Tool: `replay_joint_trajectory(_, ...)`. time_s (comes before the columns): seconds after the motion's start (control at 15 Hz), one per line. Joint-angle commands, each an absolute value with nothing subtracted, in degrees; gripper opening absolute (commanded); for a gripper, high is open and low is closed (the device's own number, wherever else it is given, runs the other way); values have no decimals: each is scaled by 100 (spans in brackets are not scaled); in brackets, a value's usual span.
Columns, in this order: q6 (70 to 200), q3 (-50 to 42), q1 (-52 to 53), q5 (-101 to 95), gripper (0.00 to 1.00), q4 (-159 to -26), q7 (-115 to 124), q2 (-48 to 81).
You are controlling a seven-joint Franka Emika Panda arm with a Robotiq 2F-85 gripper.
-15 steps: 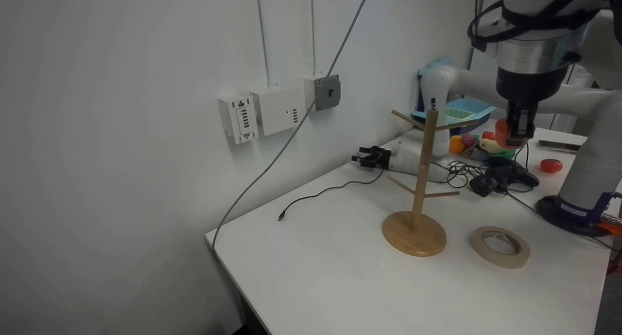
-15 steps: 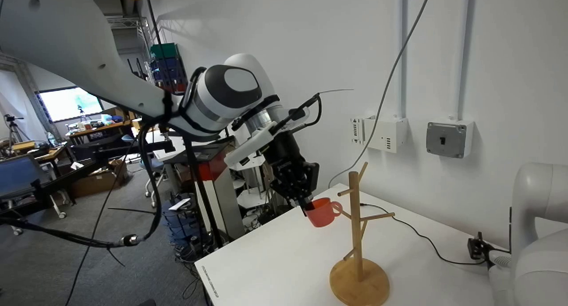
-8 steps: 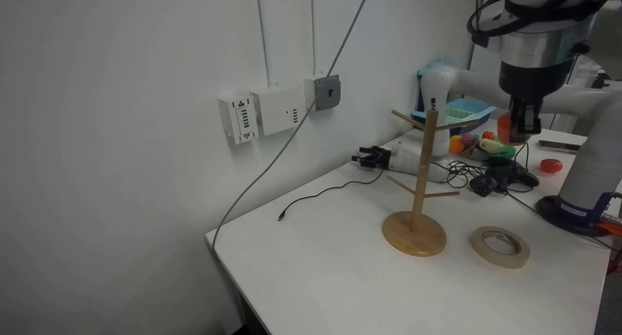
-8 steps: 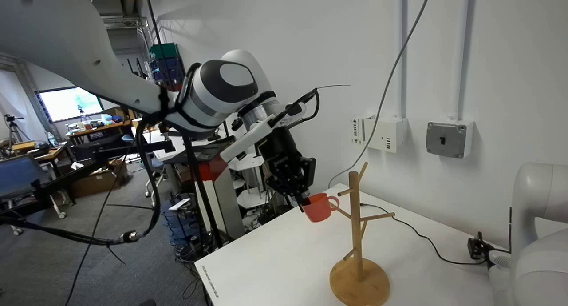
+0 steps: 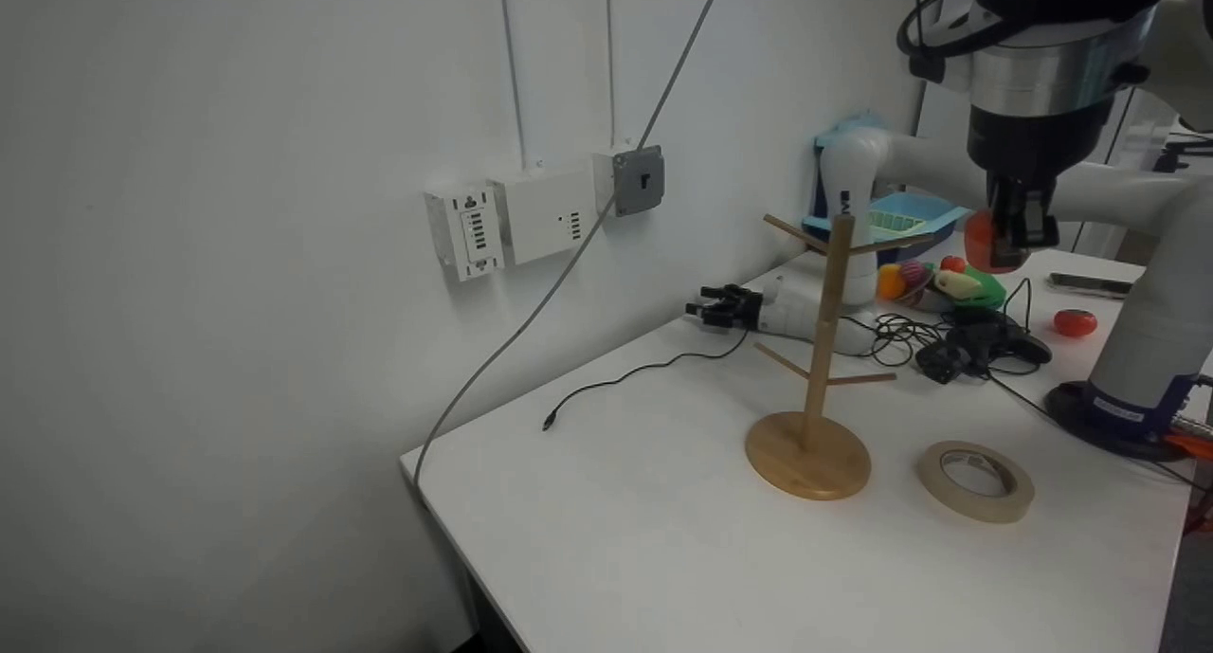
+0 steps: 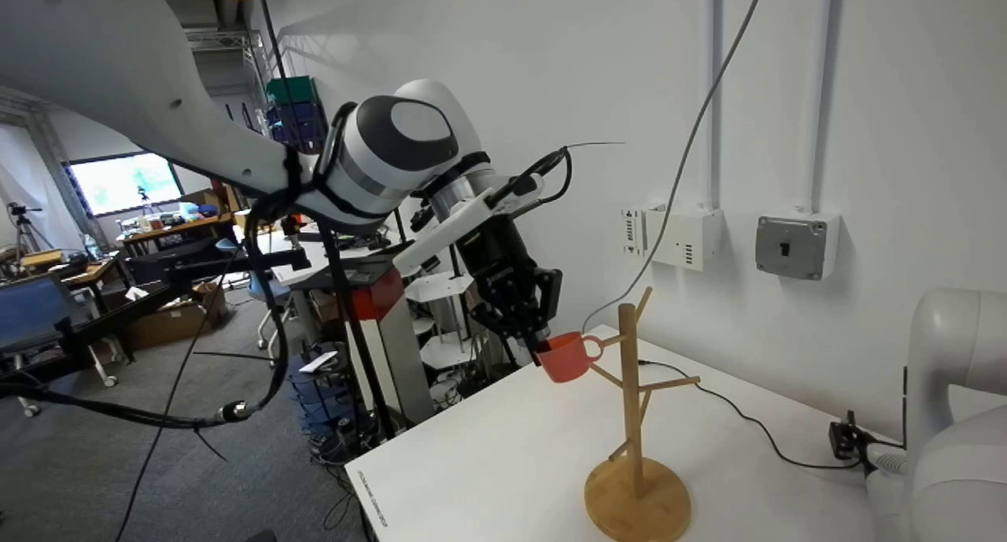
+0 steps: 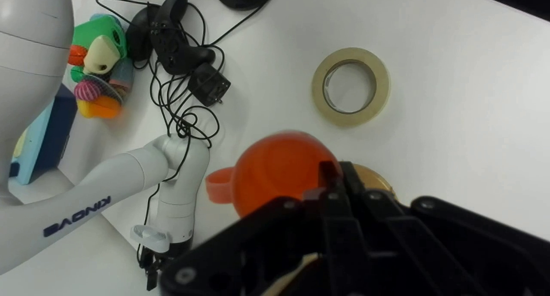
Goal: Hang the orange cup on the wooden rack on the table
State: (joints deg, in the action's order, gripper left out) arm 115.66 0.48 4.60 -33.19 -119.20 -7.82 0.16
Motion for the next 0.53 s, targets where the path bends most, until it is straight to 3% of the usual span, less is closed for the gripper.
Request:
replay_joint_trajectory(0.0, 11204, 150, 401, -3243, 1, -11667, -1145, 150)
replay_joint_trajectory(0.47, 11024, 232, 430, -3307, 1, -11517, -1242, 319)
